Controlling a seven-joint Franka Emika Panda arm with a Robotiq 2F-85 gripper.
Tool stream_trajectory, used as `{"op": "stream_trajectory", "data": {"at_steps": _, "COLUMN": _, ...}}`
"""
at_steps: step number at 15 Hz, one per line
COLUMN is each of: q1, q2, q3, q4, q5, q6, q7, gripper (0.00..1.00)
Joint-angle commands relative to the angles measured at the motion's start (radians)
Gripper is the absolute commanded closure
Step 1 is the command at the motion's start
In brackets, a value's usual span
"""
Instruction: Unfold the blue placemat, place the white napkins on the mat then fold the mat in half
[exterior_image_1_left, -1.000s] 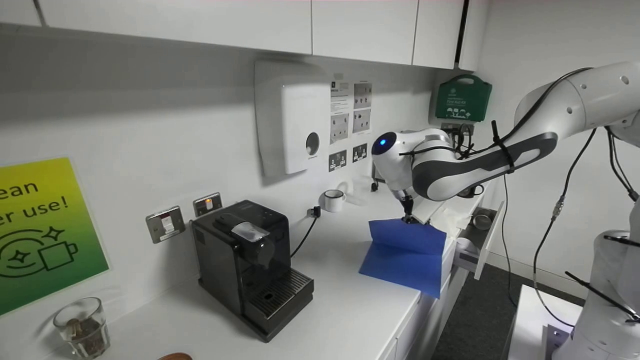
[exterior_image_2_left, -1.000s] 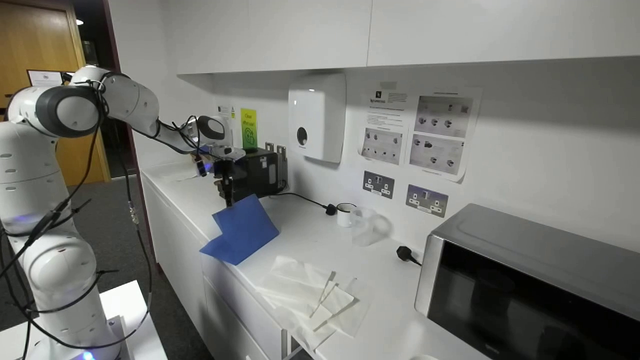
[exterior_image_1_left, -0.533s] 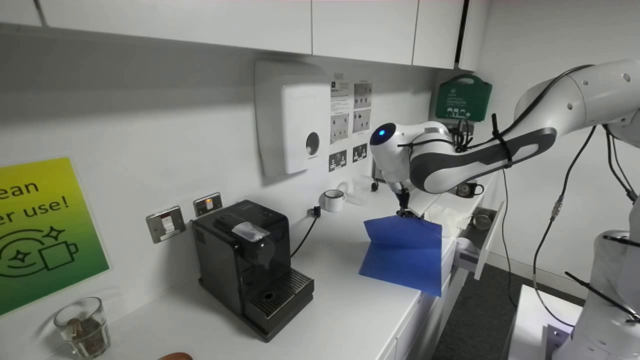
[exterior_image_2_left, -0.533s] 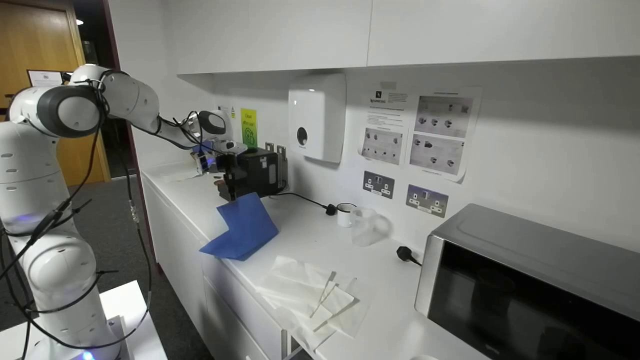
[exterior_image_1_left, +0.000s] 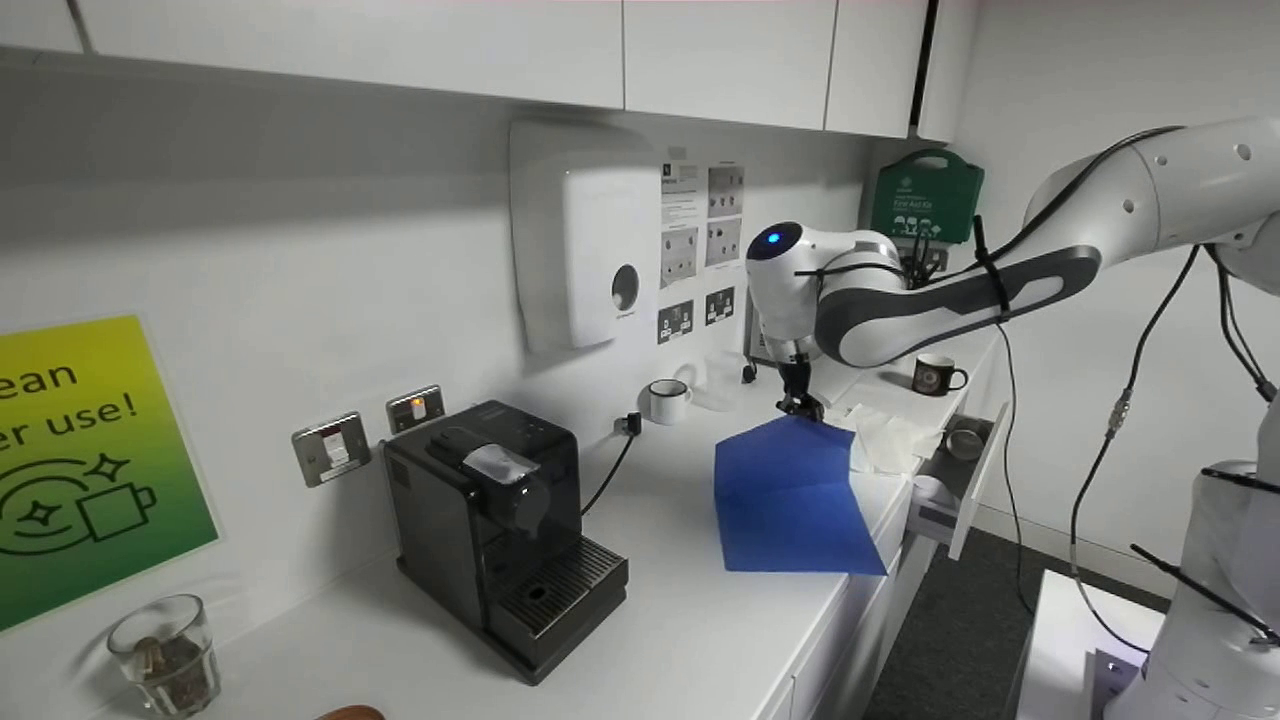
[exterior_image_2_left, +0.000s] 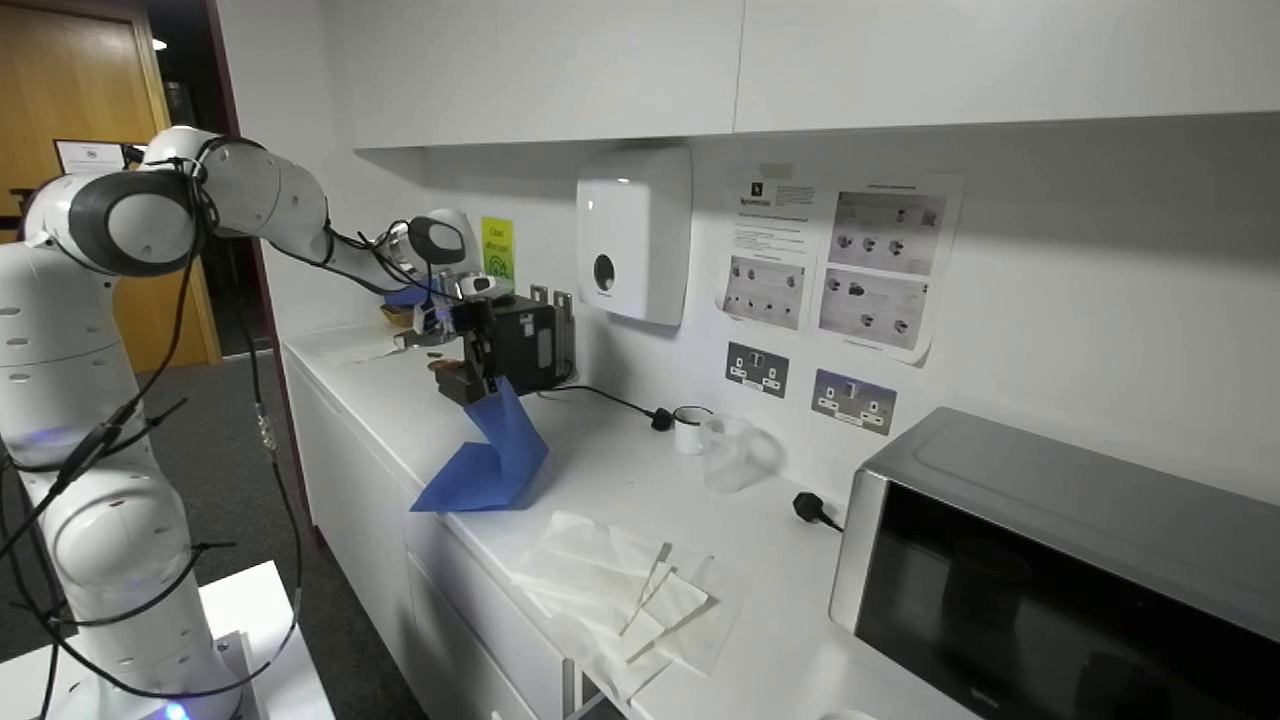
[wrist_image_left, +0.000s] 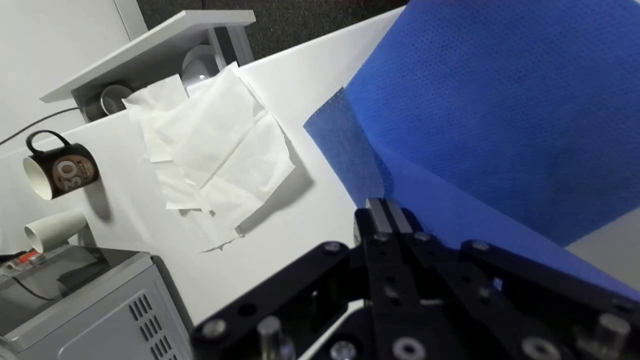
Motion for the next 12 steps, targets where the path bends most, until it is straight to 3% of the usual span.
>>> {"op": "stream_trajectory", "data": {"at_steps": 1, "q1": -0.031, "q2": -0.008, "q3": -0.011, "q4": -0.007, "q5": 0.026, "q6": 0.083, "q7": -0.094, "gripper": 1.0}}
{"op": "stream_trajectory", "data": {"at_steps": 12, "q1": -0.059, "q2": 0.028, "q3": -0.042, "q4": 0.009, "q5": 0.161, "q6": 0.263, "q7": -0.327, "gripper": 1.0}}
